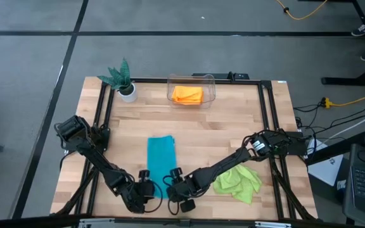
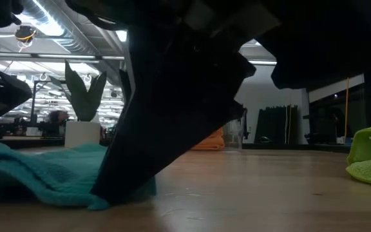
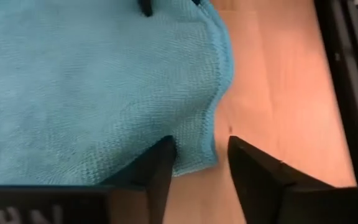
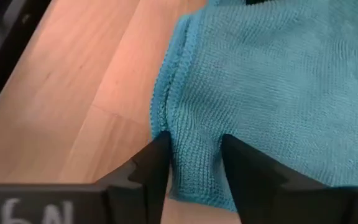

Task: Fold microfiber towels
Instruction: Fold the blue microfiber towel

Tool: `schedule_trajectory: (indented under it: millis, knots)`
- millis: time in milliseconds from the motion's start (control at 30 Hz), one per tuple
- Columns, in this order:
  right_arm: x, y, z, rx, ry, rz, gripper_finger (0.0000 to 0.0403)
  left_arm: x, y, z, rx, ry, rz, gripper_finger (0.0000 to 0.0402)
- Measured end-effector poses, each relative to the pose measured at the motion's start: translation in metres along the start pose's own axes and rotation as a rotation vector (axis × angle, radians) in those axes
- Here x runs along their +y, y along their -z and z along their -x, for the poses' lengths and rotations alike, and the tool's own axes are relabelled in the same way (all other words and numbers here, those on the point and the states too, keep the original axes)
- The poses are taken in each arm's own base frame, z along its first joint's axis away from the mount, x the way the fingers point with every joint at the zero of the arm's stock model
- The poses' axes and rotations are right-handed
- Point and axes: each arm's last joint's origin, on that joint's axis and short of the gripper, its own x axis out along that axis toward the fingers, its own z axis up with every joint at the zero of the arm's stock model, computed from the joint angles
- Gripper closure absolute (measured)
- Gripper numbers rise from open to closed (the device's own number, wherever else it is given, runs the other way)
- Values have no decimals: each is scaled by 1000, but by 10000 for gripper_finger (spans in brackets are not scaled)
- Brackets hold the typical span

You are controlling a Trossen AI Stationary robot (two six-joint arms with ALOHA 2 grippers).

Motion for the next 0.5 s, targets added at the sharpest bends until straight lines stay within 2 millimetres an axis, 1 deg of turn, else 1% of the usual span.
schedule_trajectory:
  millis: [100, 233, 267, 333, 367, 500]
  knots:
    - [0, 2, 0, 21, 11, -33, 287, 1, 1, 0, -5, -19, 24, 296]
    - [0, 3, 0, 27, 23, -73, 342, 3, 1, 0, -4, -37, 66, 376]
    - [1, 3, 0, 27, 26, -72, 358, 2, 1, 0, -3, -34, 70, 387]
    - [1, 3, 0, 26, 34, -67, 386, 2, 1, 0, -5, -30, 70, 393]
    - [3, 3, 2, 23, 35, -62, 391, 1, 0, 1, -7, -26, 71, 395]
    - [5, 1, 12, 20, 60, -56, 387, -5, -9, 7, -20, -8, 38, 399]
